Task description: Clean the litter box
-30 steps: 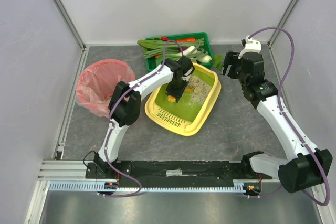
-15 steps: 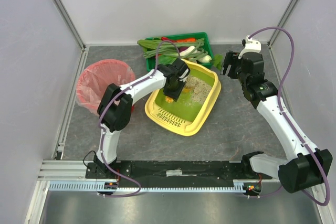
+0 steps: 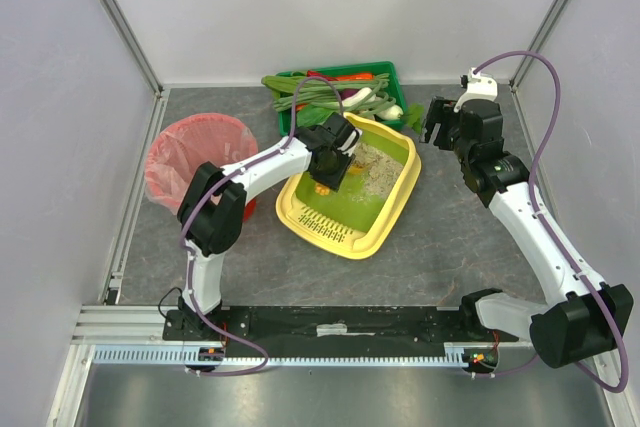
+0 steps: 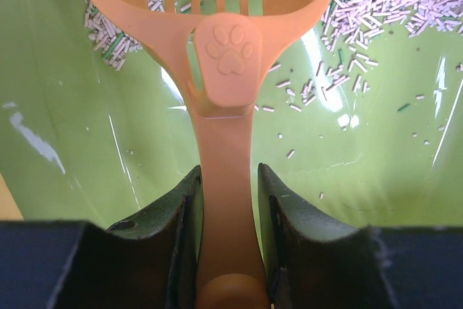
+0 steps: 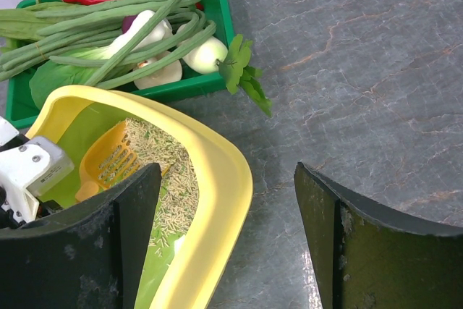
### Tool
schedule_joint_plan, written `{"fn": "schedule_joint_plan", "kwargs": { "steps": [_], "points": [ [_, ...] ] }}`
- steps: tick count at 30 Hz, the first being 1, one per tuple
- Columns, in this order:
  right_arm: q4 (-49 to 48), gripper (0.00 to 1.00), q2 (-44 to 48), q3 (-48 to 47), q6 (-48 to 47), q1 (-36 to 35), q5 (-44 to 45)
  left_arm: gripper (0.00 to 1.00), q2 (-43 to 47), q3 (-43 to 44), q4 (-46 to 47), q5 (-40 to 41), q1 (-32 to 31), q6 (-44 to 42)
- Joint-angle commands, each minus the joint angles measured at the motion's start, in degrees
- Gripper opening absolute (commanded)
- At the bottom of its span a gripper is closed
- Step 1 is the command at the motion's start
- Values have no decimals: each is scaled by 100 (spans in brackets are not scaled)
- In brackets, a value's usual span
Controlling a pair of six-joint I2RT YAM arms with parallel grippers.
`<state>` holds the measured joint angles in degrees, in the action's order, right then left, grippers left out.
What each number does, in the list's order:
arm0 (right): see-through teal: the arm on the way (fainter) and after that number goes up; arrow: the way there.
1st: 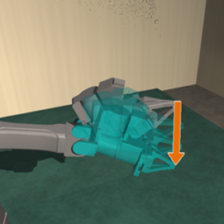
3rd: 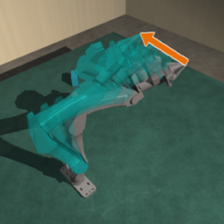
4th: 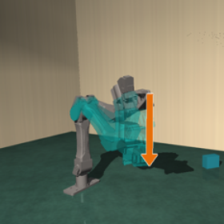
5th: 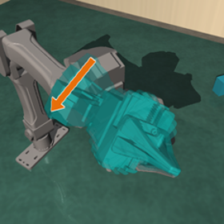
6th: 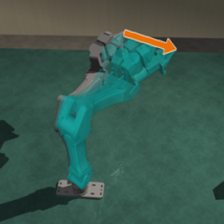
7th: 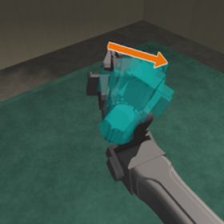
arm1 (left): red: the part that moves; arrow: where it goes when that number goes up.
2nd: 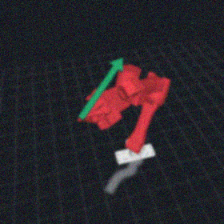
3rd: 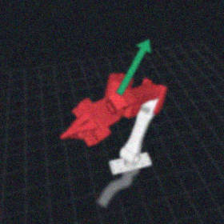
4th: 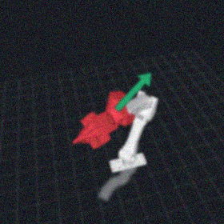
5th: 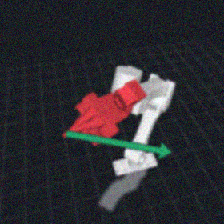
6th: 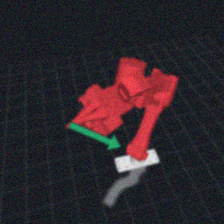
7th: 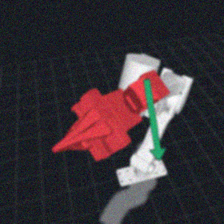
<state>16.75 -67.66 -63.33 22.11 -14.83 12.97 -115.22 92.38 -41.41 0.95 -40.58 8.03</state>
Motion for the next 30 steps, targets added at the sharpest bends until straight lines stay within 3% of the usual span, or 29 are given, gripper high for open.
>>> {"fn": "schedule_joint_plan", "kwargs": {
  "steps": [1, 8, 15, 30],
  "points": [
    [-207, 83, -2, -74, 30, 24, 100, 2, -44, 262, 301, -218, 24, -258],
    [-199, 83, -11, -39, 65, 15, 109, 2, -677, 878, -438, -271, 32, -276],
    [-199, 82, -46, -48, 66, 24, 118, 2, -730, 993, -325, -279, 24, -329],
    [-208, 82, -134, -83, 127, 15, 100, 2, 667, -632, 1284, -517, 24, -373]
  ]
}}
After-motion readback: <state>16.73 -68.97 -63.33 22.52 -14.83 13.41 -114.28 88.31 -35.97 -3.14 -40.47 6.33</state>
